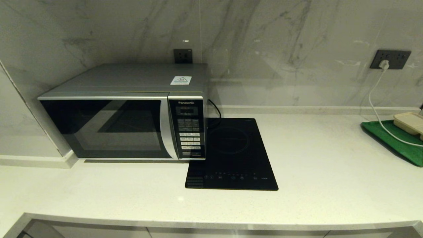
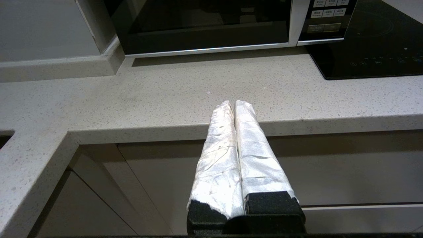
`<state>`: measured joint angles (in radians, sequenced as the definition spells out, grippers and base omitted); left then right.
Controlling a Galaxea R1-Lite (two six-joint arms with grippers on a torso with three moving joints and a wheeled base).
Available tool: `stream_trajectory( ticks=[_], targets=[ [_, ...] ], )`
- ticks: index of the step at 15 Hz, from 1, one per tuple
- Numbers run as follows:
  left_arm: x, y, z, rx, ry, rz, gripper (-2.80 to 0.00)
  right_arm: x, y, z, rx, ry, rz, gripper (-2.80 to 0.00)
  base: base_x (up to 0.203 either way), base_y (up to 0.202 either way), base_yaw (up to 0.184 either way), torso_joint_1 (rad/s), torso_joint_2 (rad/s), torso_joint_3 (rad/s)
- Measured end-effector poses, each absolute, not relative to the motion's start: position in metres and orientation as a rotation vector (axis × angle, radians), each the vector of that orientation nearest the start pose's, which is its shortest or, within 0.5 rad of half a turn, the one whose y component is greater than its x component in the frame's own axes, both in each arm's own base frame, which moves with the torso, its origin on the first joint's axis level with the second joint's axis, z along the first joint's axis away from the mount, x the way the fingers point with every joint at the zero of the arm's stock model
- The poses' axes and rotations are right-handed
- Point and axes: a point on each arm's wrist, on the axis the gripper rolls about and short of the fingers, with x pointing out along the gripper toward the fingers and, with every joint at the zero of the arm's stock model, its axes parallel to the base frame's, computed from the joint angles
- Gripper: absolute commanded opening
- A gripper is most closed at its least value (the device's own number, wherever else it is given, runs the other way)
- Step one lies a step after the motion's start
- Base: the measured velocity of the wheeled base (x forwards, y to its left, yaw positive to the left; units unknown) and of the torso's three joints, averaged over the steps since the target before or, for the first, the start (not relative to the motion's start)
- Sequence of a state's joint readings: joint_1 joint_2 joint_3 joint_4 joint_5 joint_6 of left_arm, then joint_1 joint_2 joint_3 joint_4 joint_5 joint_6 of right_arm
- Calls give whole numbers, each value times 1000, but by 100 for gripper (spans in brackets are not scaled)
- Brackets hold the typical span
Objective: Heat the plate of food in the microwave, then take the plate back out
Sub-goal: Open the microwave oven
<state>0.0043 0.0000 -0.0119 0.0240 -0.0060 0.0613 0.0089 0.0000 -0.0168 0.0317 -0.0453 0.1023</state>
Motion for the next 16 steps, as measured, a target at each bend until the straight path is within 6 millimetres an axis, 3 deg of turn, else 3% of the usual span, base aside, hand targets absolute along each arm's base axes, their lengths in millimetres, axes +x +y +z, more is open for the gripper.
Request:
stream_trajectory(
  ticks=[8, 10, 11, 14, 16],
  targets=[
    [-24, 0, 77, -33, 3, 23, -280, -24, -1, 77, 103, 13, -38, -280, 0, 0, 0, 0, 0, 0],
    [-27, 0, 86, -18, -14, 33, -280, -24, -1, 77, 102, 13, -38, -280, 0, 0, 0, 0, 0, 0],
    [-32, 0, 100, -18, -34, 35, -280, -24, -1, 77, 102, 13, -37, -280, 0, 0, 0, 0, 0, 0],
    [-54, 0, 166, -17, -85, 27, -280, -24, -1, 77, 102, 13, -37, -280, 0, 0, 0, 0, 0, 0],
    [-51, 0, 199, -26, -11, -1, -280, -24, -1, 77, 102, 13, -38, -280, 0, 0, 0, 0, 0, 0]
  ],
)
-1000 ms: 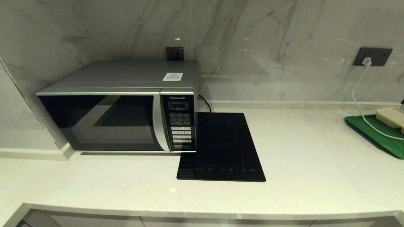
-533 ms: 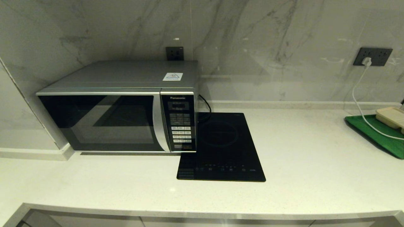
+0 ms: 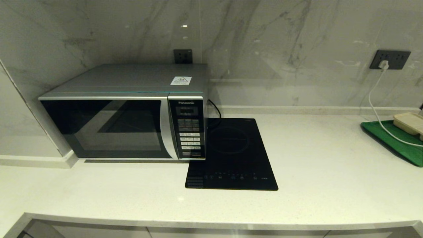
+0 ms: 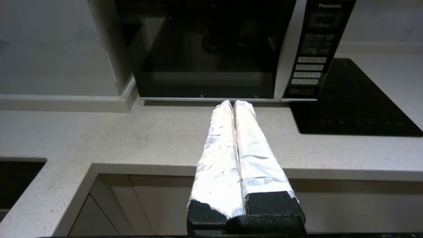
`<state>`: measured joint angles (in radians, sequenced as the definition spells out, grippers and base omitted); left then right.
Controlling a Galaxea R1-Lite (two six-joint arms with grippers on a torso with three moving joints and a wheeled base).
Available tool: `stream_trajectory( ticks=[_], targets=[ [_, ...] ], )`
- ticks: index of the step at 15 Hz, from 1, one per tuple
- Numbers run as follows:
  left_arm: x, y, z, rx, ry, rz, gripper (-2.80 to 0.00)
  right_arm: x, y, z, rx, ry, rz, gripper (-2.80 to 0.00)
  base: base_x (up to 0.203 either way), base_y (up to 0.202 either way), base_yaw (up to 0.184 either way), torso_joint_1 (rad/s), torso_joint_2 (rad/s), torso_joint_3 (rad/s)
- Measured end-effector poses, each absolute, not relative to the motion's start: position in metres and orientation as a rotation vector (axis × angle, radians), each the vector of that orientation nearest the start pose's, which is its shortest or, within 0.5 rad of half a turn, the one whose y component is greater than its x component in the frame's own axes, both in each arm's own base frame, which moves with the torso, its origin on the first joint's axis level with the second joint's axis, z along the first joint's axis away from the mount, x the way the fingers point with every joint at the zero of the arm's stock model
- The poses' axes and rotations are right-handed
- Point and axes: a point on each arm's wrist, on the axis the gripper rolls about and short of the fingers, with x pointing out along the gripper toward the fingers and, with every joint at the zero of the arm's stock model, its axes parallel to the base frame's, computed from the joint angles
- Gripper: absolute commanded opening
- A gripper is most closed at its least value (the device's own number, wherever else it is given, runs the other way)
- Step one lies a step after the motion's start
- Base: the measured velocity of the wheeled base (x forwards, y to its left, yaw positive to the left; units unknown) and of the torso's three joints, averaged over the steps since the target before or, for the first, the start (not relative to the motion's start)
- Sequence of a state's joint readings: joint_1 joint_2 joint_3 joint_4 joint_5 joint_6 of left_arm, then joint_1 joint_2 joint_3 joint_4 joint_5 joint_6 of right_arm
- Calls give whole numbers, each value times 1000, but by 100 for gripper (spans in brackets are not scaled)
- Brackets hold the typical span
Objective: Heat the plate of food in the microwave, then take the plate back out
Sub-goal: Open the microwave oven
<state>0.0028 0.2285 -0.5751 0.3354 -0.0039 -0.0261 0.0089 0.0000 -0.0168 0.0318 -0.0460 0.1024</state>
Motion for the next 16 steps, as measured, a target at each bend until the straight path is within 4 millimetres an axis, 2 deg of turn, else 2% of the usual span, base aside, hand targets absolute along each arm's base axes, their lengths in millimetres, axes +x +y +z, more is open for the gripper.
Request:
stream_trajectory(
  ticks=[2, 5, 6, 9, 12, 16],
  targets=[
    [-29, -1, 225, -64, 103, -58, -280, -24, -1, 77, 102, 13, -38, -280, 0, 0, 0, 0, 0, 0],
    [20, -5, 246, -202, 302, -207, -280, -24, -1, 77, 101, 13, -37, -280, 0, 0, 0, 0, 0, 0],
    [37, -7, 248, -270, 372, -277, 0, -24, -1, 77, 102, 13, -38, -280, 0, 0, 0, 0, 0, 0],
    [83, -13, 247, -478, 536, -500, 0, -24, -1, 77, 102, 13, -38, -280, 0, 0, 0, 0, 0, 0],
    [123, -18, 234, -654, 606, -754, 0, -24, -1, 77, 102, 13, -38, -280, 0, 0, 0, 0, 0, 0],
    [173, -17, 202, -673, 603, -939, 0, -24, -1, 77, 102, 13, -38, -280, 0, 0, 0, 0, 0, 0]
  ],
)
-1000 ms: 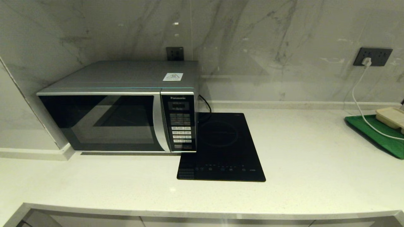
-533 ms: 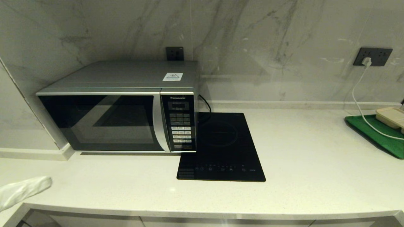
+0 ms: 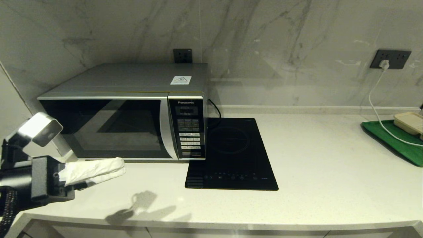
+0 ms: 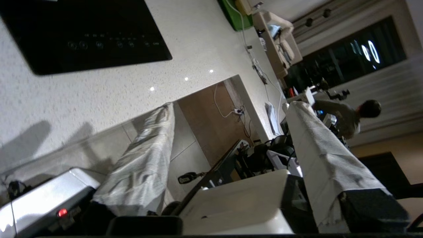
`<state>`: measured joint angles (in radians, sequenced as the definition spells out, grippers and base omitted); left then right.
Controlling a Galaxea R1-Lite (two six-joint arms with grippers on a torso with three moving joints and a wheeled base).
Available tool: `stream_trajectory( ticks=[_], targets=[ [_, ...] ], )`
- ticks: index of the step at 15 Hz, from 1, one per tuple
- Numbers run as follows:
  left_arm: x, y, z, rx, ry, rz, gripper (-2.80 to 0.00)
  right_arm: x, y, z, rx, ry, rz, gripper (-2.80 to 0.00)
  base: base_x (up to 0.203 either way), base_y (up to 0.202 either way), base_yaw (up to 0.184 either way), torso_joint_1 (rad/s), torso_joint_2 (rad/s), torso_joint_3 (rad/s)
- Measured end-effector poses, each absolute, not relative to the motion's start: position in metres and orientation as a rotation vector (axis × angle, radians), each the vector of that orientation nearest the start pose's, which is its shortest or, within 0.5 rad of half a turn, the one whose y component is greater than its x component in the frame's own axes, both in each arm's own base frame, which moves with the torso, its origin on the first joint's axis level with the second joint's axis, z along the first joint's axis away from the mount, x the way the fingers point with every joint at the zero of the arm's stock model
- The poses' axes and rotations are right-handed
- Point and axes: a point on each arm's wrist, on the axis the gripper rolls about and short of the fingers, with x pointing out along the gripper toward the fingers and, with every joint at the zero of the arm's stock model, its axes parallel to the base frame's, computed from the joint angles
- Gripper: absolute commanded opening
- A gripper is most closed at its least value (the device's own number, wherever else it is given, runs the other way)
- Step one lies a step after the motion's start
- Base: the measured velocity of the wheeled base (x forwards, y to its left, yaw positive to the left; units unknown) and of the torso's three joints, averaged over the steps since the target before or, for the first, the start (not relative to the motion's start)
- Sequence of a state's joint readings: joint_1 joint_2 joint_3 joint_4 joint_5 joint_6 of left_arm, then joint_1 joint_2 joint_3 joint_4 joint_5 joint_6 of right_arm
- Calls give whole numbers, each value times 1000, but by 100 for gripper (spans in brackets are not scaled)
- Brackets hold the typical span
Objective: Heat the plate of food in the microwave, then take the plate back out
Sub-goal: Open the microwave oven
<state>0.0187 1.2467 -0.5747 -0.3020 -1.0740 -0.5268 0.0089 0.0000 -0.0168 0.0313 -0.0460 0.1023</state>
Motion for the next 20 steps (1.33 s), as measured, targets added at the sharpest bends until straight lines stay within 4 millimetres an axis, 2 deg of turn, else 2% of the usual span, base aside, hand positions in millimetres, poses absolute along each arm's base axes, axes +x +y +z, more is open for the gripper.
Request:
stream_trajectory(
  ticks=[3, 8, 11, 14, 17, 20],
  targets=[
    [211, -5, 170, -611, 558, -1036, 0, -24, -1, 77, 102, 13, -38, -280, 0, 0, 0, 0, 0, 0],
    [269, 20, 104, -415, 455, -1086, 0, -24, -1, 77, 102, 13, -38, -280, 0, 0, 0, 0, 0, 0],
    [291, 27, 84, -359, 451, -1024, 0, -24, -1, 77, 102, 13, -38, -280, 0, 0, 0, 0, 0, 0],
    [304, 28, 78, -337, 463, -956, 0, -24, -1, 77, 102, 13, -38, -280, 0, 0, 0, 0, 0, 0],
    [318, 27, 86, -310, 428, -970, 0, -24, -1, 77, 102, 13, -37, -280, 0, 0, 0, 0, 0, 0],
    [331, 16, 97, -274, 392, -1011, 0, -24, -1, 77, 102, 13, -38, -280, 0, 0, 0, 0, 0, 0]
  ],
)
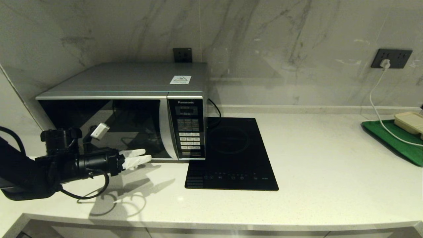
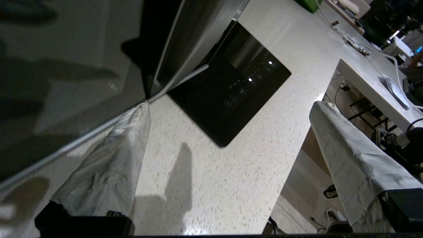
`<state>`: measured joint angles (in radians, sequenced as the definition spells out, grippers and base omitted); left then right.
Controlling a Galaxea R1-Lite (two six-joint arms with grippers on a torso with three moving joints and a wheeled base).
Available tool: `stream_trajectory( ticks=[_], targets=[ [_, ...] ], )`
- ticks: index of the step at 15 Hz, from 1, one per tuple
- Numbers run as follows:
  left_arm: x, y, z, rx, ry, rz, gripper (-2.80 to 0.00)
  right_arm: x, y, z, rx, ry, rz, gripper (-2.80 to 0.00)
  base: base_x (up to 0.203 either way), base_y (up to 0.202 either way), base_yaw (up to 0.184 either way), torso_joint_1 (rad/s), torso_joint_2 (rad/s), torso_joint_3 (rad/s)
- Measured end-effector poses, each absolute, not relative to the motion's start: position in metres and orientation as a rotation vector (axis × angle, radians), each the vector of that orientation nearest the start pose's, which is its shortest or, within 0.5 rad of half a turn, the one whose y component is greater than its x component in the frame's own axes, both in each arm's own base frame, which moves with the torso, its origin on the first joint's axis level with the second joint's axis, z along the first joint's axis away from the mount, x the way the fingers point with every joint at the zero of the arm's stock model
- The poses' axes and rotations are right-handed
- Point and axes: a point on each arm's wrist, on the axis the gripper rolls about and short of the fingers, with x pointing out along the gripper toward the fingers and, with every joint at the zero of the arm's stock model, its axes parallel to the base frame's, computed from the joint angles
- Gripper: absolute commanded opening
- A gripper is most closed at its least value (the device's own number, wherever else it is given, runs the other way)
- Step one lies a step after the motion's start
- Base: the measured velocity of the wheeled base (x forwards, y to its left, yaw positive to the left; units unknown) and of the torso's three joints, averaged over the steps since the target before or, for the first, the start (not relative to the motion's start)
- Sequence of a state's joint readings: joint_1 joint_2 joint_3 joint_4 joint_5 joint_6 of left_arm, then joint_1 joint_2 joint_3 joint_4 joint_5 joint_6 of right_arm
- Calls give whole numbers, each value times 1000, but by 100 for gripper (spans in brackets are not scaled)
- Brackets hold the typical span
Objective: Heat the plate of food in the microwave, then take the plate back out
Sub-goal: Open the microwave oven
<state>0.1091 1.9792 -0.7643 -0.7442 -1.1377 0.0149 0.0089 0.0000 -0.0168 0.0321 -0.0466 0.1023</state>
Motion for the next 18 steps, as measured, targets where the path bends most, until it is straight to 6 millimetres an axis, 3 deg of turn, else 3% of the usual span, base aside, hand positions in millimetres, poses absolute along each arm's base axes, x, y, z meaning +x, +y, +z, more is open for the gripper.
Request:
stream_trajectory(
  ticks=[7, 18],
  targets=[
    [348, -14, 114, -209, 335, -1099, 0, -24, -1, 77, 102, 13, -38, -280, 0, 0, 0, 0, 0, 0],
    [359, -36, 122, -165, 301, -1135, 0, -24, -1, 77, 102, 13, -38, -280, 0, 0, 0, 0, 0, 0]
  ],
)
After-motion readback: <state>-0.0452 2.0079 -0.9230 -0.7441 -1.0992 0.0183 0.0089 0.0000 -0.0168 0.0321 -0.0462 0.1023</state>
